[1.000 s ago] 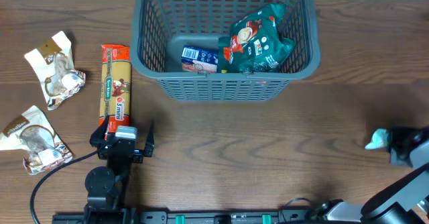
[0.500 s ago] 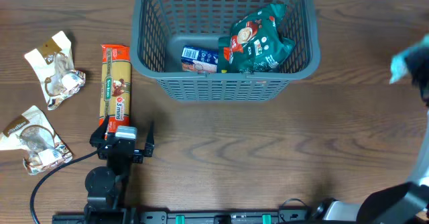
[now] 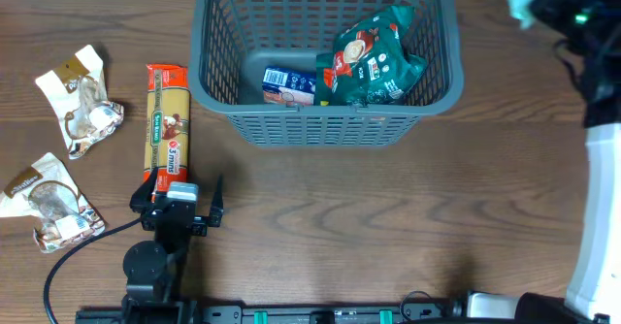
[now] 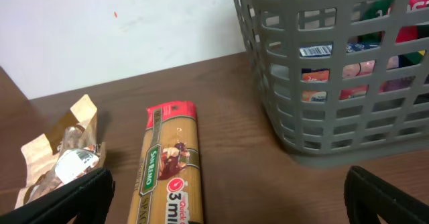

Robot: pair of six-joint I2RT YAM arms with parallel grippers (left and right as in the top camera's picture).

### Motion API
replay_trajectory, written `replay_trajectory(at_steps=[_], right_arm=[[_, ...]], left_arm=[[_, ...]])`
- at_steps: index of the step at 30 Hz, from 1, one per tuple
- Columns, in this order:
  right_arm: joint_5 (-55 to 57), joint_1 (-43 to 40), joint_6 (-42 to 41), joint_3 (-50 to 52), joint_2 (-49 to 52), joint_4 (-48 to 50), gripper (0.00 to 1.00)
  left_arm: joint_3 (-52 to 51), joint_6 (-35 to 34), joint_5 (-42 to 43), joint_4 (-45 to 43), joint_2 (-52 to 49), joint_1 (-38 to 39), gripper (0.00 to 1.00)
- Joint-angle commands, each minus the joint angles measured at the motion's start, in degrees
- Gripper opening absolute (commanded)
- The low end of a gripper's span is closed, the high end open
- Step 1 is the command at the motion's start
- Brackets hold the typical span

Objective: Pack container
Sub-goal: 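Carry the wipes packet left and lower it into the basket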

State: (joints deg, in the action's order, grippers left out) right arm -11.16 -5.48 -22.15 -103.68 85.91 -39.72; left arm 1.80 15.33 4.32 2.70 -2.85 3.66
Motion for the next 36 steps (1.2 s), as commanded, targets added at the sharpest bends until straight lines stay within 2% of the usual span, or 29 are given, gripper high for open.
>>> replay_trajectory(at_steps=[1,15,26,36], right_arm=[[-0.9,5.6,4.0,-1.7,1.3,-0.1,0.01],[-1.0,22.0,6.1,-2.2,9.1,-0.2,0.01],[-3.0,27.1,8.3,-2.4,13.9,-3.4,0.01],[-5.6,31.6,17.3,-2.4,18.9,-10.4,0.02]], left_arm=[[-1.5,0.7,0.6,0.9,0.4,0.3,0.99],[-1.5,0.7,0.6,0.9,0.4,0.3,0.99],[-1.5,0.7,0.6,0.9,0.4,0.3,0.99],[-1.5,0.7,0.6,0.9,0.4,0.3,0.99]])
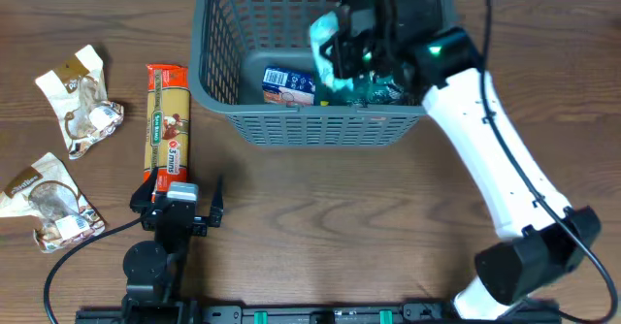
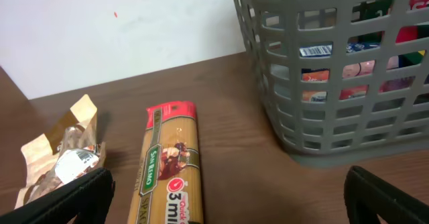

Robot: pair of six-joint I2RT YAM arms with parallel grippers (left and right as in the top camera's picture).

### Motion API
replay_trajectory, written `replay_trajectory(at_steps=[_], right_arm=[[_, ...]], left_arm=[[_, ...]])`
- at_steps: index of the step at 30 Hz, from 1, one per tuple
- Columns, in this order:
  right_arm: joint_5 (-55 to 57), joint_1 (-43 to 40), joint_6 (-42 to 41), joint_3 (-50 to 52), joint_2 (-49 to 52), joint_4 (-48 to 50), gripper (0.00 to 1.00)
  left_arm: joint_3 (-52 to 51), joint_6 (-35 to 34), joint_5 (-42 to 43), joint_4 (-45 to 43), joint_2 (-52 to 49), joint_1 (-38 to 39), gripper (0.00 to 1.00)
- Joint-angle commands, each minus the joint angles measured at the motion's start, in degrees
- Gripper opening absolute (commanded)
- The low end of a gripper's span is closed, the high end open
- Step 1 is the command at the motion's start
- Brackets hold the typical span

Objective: Pack container
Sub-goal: 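Carry the wipes packet left and lower it into the basket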

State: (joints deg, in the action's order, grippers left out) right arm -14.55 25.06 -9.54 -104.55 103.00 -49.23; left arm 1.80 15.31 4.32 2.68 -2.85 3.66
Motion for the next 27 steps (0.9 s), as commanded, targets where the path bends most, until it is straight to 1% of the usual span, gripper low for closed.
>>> replay_trajectory(at_steps=[1,4,9,19,23,25,27], right_arm=[[-2.4,1.3,5.3,-1.6,2.4,-1.8,0.02],[-2.8,1.5,6.2,-1.5,3.8,-3.5,0.01],[-9.0,1.5,12.4,-1.5,4.1,-4.4,0.01],[-9.5,2.0,19.1,-1.5,4.2,-9.7,0.01],[-9.5,2.0,19.5,-1.5,4.2,-11.2,0.01],[-9.5,2.0,19.5,-1.5,4.2,-11.6,0.08],[-9.5,2.0,19.5,-1.5,4.2,-11.9,0.1]], left_arm=[[-1.5,0.7,0.6,0.9,0.4,0.3,0.99],[-1.5,0.7,0.6,0.9,0.4,0.3,0.99],[-1.5,0.7,0.6,0.9,0.4,0.3,0.99],[-1.5,0.7,0.6,0.9,0.4,0.3,0.99],[-1.5,0.7,0.6,0.9,0.4,0.3,0.99],[-1.5,0.7,0.6,0.9,0.4,0.3,0.99],[-1.5,0.7,0.6,0.9,0.4,0.3,0.99]])
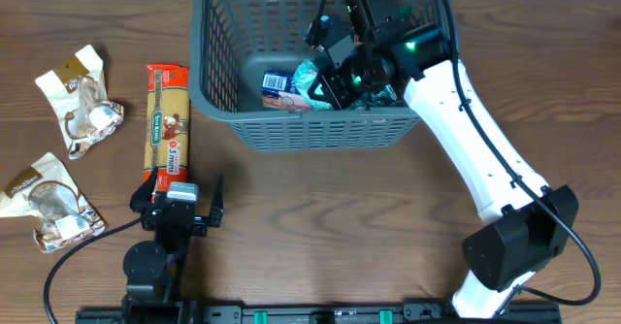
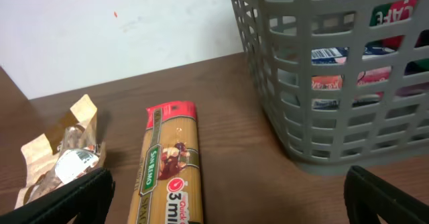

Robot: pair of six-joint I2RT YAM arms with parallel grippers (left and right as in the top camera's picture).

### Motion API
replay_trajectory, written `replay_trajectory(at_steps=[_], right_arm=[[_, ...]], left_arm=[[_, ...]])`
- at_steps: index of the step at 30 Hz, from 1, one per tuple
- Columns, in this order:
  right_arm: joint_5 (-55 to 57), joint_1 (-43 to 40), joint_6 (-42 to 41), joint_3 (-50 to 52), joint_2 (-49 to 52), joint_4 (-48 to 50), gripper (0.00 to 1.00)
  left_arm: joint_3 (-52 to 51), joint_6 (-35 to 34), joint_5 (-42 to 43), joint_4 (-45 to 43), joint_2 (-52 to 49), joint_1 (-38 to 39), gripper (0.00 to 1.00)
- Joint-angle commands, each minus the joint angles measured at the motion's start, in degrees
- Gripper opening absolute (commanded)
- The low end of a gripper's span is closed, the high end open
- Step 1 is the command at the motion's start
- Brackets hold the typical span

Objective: Pack container
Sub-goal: 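Carry the wipes packet left and lower it into the basket, then open the right gripper to release the wipes packet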

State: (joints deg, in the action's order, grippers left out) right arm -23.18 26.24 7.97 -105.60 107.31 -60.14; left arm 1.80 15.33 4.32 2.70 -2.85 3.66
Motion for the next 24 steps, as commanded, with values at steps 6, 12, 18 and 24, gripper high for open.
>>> replay_trajectory(at_steps=[6,12,18,24], right_arm=[[-0.9,0.9,2.0,-0.5,-0.2,-1.2,0.83],[-0.9,0.7,2.0,-0.5,-0.2,-1.0,0.99],[-0.9,-0.5,-0.7,-0.5,-0.2,1.8,0.99],[-3.6,-4.8,-5.1,-1.5,-0.2,6.4,0.99]], left_arm=[[-1.5,0.7,0.6,0.9,0.4,0.3,0.99],[-1.5,0.7,0.6,0.9,0.4,0.3,0.99],[-1.5,0.7,0.6,0.9,0.4,0.3,0.99],[-1.5,0.7,0.6,0.9,0.4,0.3,0.99]])
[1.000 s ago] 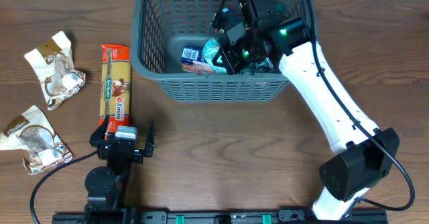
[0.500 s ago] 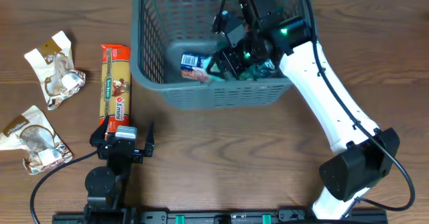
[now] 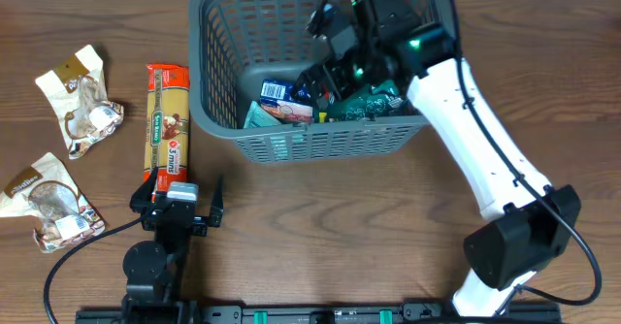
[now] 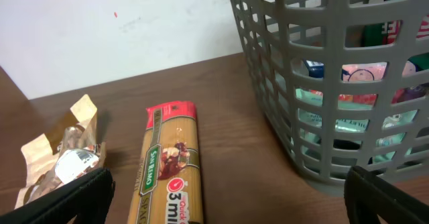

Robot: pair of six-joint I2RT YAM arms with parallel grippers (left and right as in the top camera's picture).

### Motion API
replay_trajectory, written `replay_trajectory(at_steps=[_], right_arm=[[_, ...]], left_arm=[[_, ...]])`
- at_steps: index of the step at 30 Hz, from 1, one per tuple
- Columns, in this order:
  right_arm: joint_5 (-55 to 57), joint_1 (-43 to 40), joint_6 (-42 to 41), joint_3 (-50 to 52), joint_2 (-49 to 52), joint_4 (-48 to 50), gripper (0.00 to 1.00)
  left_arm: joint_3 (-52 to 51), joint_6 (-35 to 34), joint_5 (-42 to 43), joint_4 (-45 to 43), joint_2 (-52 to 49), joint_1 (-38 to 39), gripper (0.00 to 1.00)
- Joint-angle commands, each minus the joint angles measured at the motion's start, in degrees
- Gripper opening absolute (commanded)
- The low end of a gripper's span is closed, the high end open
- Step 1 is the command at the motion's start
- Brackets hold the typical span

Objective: Pack container
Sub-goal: 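Open the right gripper to release the wipes packet, then withdraw the right gripper up and right away from the basket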

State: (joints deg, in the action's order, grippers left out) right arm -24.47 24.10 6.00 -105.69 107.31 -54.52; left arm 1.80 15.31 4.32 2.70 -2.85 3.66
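Observation:
The grey basket [image 3: 291,145] stands at the back middle, also seen in the left wrist view [image 4: 268,63]. My right gripper [image 3: 318,89] reaches down into it; its fingertips are lost among the contents. A teal packet [image 3: 260,116] lies at the basket's front left, seen through the mesh [image 4: 335,113], next to a blue-and-white box [image 3: 279,91] and a green coffee bag [image 3: 378,101]. A spaghetti packet [image 3: 165,128] [image 4: 167,163] lies left of the basket. My left gripper [image 3: 180,196] [image 4: 228,197] rests open just behind the packet's near end.
Two crumpled brown snack packets [image 3: 80,101] [image 3: 44,203] lie at the far left; one shows in the left wrist view [image 4: 64,153]. A white wall stands behind the table. The right arm spans from the front right to the basket.
The teal packet went from beside the right gripper in the basket's middle to its front left floor. The right gripper sits slightly lower. The basket has shifted and turned a little. Left arm unchanged.
The right arm was at the far right edge with the teal packet. Then it held the packet above the basket, then down inside it. Now the packet lies on the basket floor at front left. The left gripper stayed open by the spaghetti throughout.

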Motion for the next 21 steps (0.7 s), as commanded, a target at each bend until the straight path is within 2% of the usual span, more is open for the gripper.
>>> replay_trajectory(at_steps=[1,5,11,17,21], right_arm=[[-2.8,-3.6,-3.9,-2.1,-0.2,1.3,0.99],[-2.4,-7.7,-5.0,-7.5,-0.2,1.4,0.99],[3.2,-15.4,-7.7,-22.6,-0.2,-4.3,0.99],[17.6,-24.6,-8.1,-35.7,-0.3,-16.7,0.99],[28.8,-29.6,-8.1,-38.3,-1.2,-20.8,0.99]], left_arm=[[-1.5,0.7,0.6,0.9,0.4,0.3,0.99],[-1.5,0.7,0.6,0.9,0.4,0.3,0.99],[-1.5,0.7,0.6,0.9,0.4,0.3,0.99],[-1.5,0.7,0.6,0.9,0.4,0.3,0.99],[-1.5,0.7,0.6,0.9,0.4,0.3,0.99]])
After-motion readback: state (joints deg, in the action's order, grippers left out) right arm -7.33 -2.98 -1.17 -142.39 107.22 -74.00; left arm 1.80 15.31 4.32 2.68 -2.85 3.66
